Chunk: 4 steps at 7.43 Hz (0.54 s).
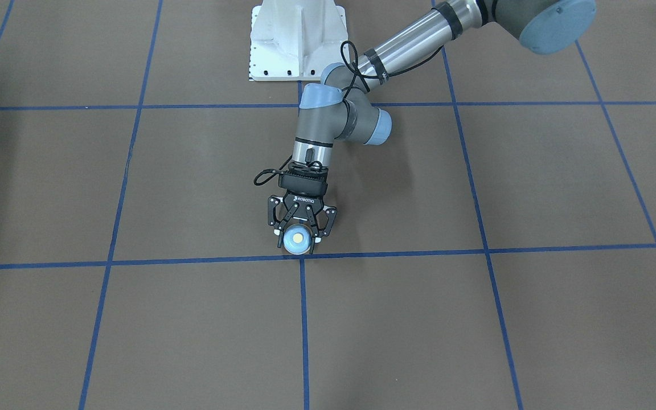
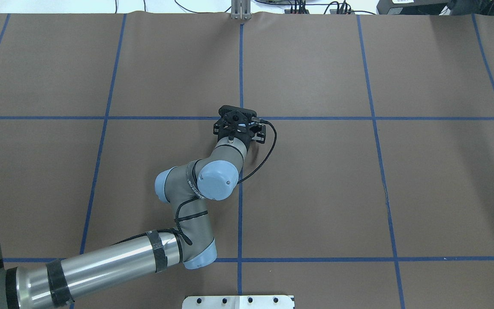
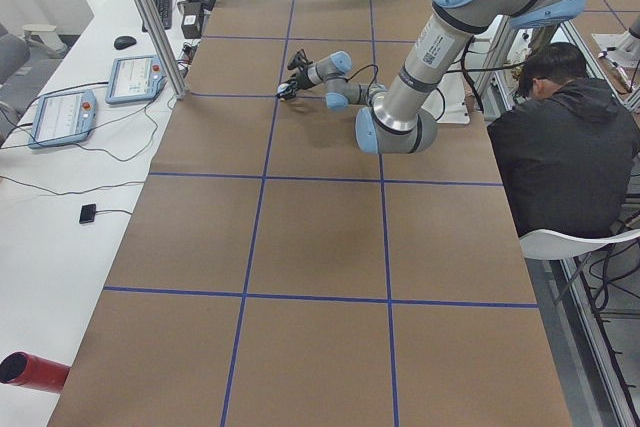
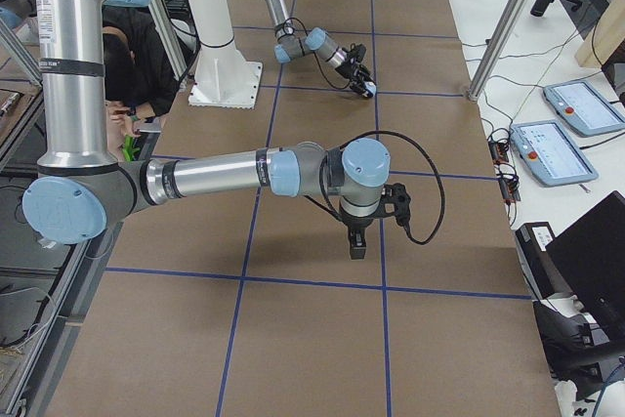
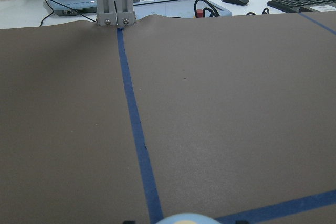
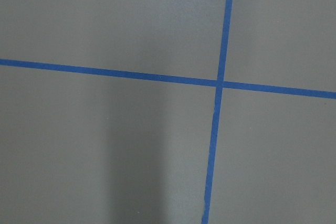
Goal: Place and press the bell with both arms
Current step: 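Lower the bell onto the center grid crossing and open the left gripper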
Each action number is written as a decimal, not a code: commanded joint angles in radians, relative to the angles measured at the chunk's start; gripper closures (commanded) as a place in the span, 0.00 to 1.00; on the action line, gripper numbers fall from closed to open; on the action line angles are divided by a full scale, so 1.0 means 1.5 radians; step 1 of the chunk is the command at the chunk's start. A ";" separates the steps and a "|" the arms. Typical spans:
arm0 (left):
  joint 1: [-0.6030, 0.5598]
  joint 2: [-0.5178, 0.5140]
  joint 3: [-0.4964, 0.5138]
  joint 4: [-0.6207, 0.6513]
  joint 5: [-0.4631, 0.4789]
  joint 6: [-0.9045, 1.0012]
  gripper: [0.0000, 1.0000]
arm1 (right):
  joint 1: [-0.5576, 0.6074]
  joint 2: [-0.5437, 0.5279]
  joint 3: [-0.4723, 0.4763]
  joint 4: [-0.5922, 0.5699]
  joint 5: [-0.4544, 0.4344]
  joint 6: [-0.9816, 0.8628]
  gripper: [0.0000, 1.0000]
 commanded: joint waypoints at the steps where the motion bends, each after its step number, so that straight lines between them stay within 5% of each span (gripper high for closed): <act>1: -0.005 -0.005 -0.012 -0.002 -0.011 -0.001 0.00 | 0.000 0.004 -0.001 0.000 -0.001 0.000 0.00; 4: -0.044 -0.013 -0.062 0.016 -0.072 0.001 0.00 | 0.000 0.029 0.000 -0.003 0.000 0.000 0.00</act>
